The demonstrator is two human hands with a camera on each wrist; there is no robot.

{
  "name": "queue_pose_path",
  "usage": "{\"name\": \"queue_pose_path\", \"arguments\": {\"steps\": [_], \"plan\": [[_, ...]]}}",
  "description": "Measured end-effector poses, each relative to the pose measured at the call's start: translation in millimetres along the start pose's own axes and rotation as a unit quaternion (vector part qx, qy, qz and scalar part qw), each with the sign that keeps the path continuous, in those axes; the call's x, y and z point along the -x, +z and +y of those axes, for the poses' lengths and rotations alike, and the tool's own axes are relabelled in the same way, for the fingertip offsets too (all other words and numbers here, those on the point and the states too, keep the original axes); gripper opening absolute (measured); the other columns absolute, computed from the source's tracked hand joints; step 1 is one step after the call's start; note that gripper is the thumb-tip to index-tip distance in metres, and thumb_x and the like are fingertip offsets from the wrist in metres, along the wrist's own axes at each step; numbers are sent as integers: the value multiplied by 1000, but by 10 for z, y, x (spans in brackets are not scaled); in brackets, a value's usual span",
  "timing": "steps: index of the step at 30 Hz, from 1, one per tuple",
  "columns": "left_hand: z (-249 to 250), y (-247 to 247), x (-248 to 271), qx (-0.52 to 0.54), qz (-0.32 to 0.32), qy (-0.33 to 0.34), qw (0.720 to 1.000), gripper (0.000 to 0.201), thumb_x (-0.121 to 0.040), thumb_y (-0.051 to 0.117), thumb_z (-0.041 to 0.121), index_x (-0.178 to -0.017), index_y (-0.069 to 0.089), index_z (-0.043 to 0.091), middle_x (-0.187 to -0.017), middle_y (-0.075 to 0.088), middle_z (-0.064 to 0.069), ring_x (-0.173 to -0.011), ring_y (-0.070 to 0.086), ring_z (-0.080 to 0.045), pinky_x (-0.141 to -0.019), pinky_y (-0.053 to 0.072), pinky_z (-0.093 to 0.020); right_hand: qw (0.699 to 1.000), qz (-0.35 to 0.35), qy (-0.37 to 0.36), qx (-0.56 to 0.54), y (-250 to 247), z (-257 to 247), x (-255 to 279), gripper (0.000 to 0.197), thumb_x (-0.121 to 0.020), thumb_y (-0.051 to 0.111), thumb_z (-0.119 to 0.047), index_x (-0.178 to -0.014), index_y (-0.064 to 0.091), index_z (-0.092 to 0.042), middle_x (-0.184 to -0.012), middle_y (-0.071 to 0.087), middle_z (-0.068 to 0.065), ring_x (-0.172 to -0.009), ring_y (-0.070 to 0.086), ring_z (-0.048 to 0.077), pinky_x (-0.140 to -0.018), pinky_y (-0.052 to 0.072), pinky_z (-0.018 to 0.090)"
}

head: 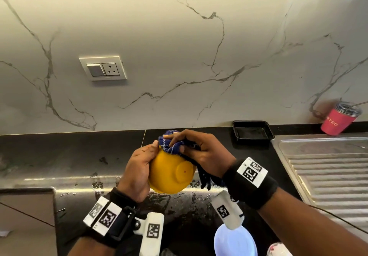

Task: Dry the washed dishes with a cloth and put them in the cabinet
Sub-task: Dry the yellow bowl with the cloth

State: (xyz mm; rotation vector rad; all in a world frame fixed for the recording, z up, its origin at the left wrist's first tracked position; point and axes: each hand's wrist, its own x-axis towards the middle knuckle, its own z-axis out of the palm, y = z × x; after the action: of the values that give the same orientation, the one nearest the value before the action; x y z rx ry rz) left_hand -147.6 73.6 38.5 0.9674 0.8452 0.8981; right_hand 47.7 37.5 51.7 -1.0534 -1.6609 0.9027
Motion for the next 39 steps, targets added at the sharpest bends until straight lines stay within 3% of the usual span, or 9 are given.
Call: {"name": "queue_pose_path", "arguments": {"steps": [5, 12, 14, 18, 23, 26, 29, 33, 39], "plan": [[-43, -31, -51, 126, 38, -36, 991, 61, -96, 43, 56, -137, 58, 14, -128, 67, -23, -116, 63, -48, -93, 51, -67, 994, 82, -28, -67, 3, 102, -18, 24, -99, 52, 1, -121, 63, -2, -136, 62, 3, -131, 54, 15, -108, 46, 35], [-96, 152, -56, 345, 109, -33, 932, 66, -101, 36, 60, -151, 44, 16, -141, 58, -21, -120, 60, -40, -77, 58, -55, 979, 204, -24, -6, 303, 176, 242, 35, -96, 59, -2, -129, 62, -13, -142, 57, -8, -133, 51, 7, -111, 44, 36], [-131, 207, -42, 372, 112, -28, 921, 67, -102, 36, 58, -151, 44, 13, -139, 58, -23, -113, 63, -38, -67, 63, -52, 975, 216, -38, 25, 396, 173, 343, 38, -94, 63, -1, -130, 62, -14, -145, 54, -8, -134, 49, 5, -109, 45, 33], [-246, 224, 24, 405, 101, -35, 908, 72, -102, 35, 59, -152, 41, 8, -140, 57, -27, -125, 58, -42, -76, 61, -55, 976, 172, -75, 112, 427, 182, 544, 39, -92, 65, -6, -130, 62, -17, -149, 49, -5, -137, 45, 8, -108, 44, 26], [-236, 138, 94, 293, 123, 49, 947, 58, -98, 44, 52, -142, 52, 15, -131, 67, -15, -116, 65, -36, -82, 61, -55, 991, 91, -27, 89, 295, 197, 798, 31, -93, 65, -4, -121, 68, -15, -140, 58, -13, -130, 54, 8, -107, 47, 29], [-241, -8, 215, -20, 62, 194, 979, 38, -95, 51, 55, -104, 64, 21, -97, 71, 6, -91, 66, -15, -78, 52, -40, 984, 175, 33, 1, 199, 180, 837, 30, -94, 62, 2, -118, 68, -14, -125, 69, -8, -120, 63, 13, -104, 50, 36], [-388, -164, 239, -409, -33, 301, 861, 37, -97, 48, 56, -84, 50, 22, -68, 49, 5, -64, 44, -6, -62, 39, -29, 962, 258, 66, -61, 171, 149, 825, 25, -96, 60, -2, -116, 68, -15, -109, 74, 0, -103, 70, 18, -96, 55, 42], [-512, -200, 261, -682, -76, 402, 606, 12, -96, 54, 41, -97, 62, 31, -90, 73, 12, -86, 69, -11, -100, 49, -54, 953, 291, 70, -51, 168, 93, 808, 24, -96, 61, -7, -116, 65, -21, -106, 73, -7, -99, 69, 12, -88, 58, 31], [-411, -137, 262, -778, -89, 393, 481, 23, -77, 84, 24, -93, 70, 29, -82, 73, 9, -80, 69, -18, -94, 51, -66, 967, 217, -8, 130, 80, 92, 818, 31, -90, 71, -11, -120, 67, -19, -122, 69, -12, -112, 65, 3, -94, 52, 20]]}}
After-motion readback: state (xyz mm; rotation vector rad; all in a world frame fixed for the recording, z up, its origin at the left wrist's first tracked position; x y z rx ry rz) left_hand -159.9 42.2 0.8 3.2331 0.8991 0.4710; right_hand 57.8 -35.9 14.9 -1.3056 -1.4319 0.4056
